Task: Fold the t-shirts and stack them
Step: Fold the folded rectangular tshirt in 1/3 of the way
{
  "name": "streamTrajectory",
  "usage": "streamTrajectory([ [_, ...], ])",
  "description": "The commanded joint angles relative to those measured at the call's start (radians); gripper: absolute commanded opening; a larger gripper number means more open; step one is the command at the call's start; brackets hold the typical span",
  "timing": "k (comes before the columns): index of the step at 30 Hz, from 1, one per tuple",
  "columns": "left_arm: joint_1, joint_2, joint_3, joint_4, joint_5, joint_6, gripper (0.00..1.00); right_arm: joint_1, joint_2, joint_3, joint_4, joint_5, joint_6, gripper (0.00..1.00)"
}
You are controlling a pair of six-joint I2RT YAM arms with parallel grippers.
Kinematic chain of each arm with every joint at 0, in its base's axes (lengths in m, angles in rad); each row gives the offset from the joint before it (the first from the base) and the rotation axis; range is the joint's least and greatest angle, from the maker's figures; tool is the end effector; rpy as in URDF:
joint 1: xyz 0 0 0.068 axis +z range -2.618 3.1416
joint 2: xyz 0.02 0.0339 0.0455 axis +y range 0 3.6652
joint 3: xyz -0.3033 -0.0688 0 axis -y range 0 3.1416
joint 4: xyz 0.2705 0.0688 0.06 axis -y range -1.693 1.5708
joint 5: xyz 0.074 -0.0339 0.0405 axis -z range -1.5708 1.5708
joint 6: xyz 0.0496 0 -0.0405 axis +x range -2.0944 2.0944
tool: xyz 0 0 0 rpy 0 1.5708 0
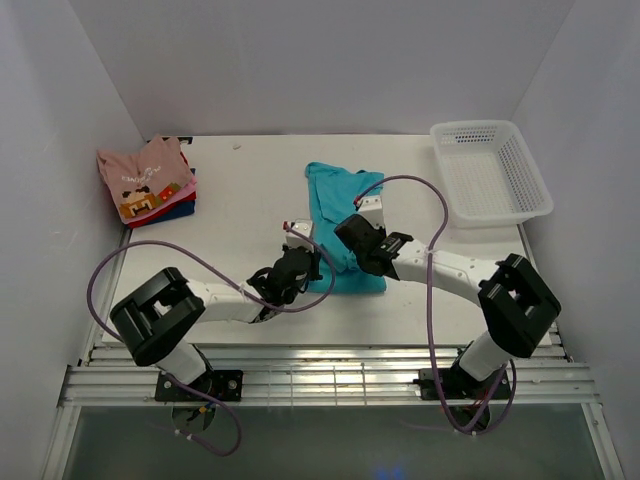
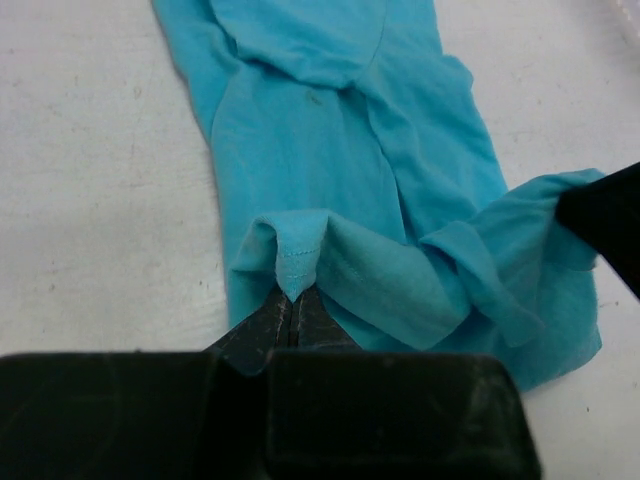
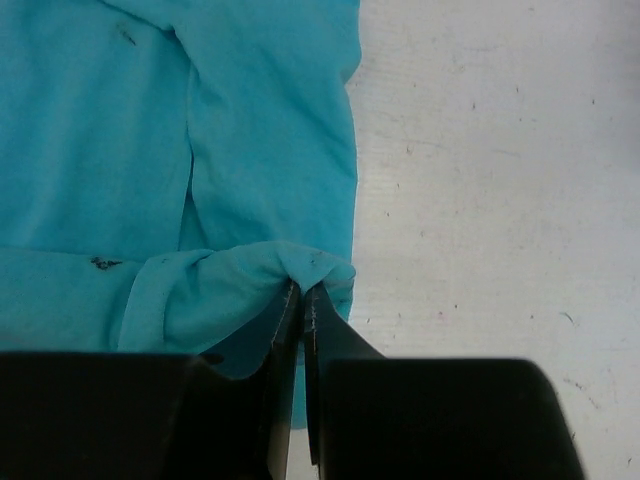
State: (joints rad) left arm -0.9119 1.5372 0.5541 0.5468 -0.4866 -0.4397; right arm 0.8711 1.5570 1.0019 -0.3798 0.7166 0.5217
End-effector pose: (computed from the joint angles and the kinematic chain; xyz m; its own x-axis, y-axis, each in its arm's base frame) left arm 0.2121 -0.2361 0.1750 -0.4212 -0.0707 -0.9042 0.2875 0.9352 -0.2070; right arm 0.2461 0.2418 0.2356 -0.6115 -0.1429 -0.7782 -0.0241 0.9865 -0.1622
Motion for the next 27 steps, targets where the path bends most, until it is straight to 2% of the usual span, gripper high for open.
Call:
streamTrajectory([
  [1, 0.045, 0.018, 0.067, 0.073, 0.062, 0.052, 0.00, -0.044, 0.046, 0.069, 0.120, -0.032, -0.112, 0.08],
  [8, 0.107, 0.064, 0.132, 0.077, 0.111, 0.068, 0.00, -0.115, 0.109, 0.152, 0.150, -0.072, -0.184, 0.08],
  [25, 0.257, 0.346, 0.313, 0.105, 0.243, 0.078, 0.00, -0.230, 0.279, 0.257, 0.165, -0.091, -0.232, 0.08],
  [26, 0.261, 0.354, 0.343, 0.105, 0.240, 0.081, 0.00, -0.242, 0.287, 0.264, 0.170, -0.076, -0.238, 0.08],
  [27, 0.266, 0.365, 0.360, 0.105, 0.232, 0.087, 0.05, -0.248, 0.294, 0.283, 0.179, -0.066, -0.242, 0.18],
])
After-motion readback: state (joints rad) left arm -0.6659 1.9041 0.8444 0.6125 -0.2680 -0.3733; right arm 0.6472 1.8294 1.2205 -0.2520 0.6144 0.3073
